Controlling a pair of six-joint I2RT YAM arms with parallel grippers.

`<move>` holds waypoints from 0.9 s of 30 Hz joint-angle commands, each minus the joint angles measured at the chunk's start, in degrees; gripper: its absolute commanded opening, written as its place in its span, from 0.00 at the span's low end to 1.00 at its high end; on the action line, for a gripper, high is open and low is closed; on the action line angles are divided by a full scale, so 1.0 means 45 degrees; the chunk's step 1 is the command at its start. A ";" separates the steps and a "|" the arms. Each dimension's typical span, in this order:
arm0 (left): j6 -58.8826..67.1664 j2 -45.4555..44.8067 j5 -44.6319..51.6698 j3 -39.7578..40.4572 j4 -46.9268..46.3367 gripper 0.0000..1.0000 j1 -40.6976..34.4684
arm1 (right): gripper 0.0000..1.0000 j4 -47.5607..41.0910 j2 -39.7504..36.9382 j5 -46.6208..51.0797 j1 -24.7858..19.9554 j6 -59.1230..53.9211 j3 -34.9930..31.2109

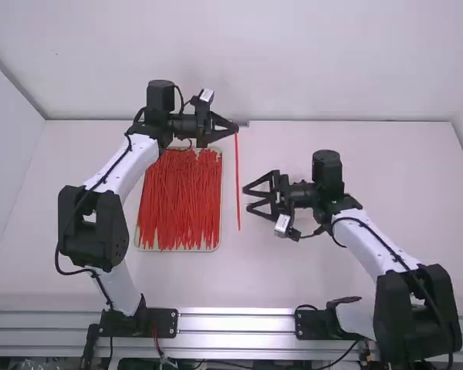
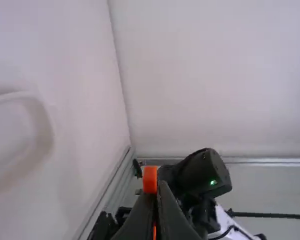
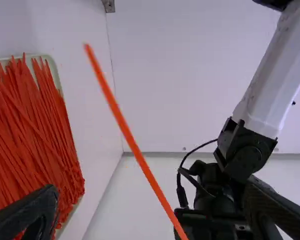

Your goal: Fasten the cable tie

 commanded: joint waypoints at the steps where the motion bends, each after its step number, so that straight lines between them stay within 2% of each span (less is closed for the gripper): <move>1: -0.0612 -0.0019 -0.0083 0.0321 0.0034 0.02 -0.0063 | 0.98 0.0529 0.0039 -0.0277 0.0228 -0.0010 -0.0461; 7: -0.0534 -0.0019 0.0039 0.0321 -0.0019 0.02 0.0010 | 0.99 0.2783 0.0039 -0.0214 0.0748 0.0811 -0.1263; 12: -0.0554 -0.0019 0.0170 0.0316 -0.0015 0.02 -0.0223 | 0.94 0.4512 0.0034 -0.0185 0.0806 0.2618 -0.1394; 17: -0.0539 -0.0019 0.0160 0.0316 -0.0010 0.02 -0.0291 | 0.91 0.5353 0.0034 -0.0185 0.0801 0.3439 -0.1394; 22: -0.0500 -0.0019 0.0155 0.0296 0.0029 0.02 -0.0340 | 0.79 0.6003 0.0034 -0.0180 0.0801 0.4289 -0.1394; 23: -0.0505 -0.0019 0.0155 0.0296 0.0034 0.02 -0.0403 | 0.73 0.6033 0.0034 -0.0180 0.0801 0.4430 -0.1389; 27: -0.0389 -0.0019 0.0102 0.0296 0.0034 0.02 -0.0437 | 0.67 0.6018 0.0029 -0.0180 0.0806 0.4469 -0.1375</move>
